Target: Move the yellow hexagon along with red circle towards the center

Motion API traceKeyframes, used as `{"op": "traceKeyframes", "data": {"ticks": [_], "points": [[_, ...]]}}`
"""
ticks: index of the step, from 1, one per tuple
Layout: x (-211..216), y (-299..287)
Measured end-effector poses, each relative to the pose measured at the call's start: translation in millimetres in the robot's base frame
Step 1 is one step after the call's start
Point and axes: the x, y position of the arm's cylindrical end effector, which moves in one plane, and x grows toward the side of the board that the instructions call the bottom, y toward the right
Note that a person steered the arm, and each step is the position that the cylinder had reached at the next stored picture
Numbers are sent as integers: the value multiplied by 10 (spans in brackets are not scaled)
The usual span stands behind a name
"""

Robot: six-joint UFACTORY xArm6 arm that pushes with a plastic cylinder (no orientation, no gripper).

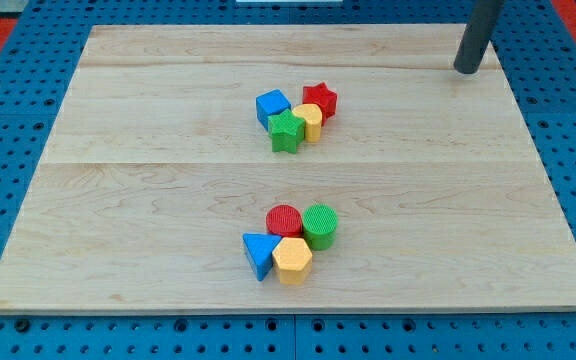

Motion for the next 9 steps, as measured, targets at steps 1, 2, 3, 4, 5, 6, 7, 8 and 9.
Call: {"op": "traceKeyframes", "data": {"ticks": [1,2,3,4,5,6,7,8,9], "points": [[179,-48],[467,-78],[675,-80],[889,-80],[1088,-80],[1265,-153],[1569,-250],[1792,-331],[2084,-489]]}}
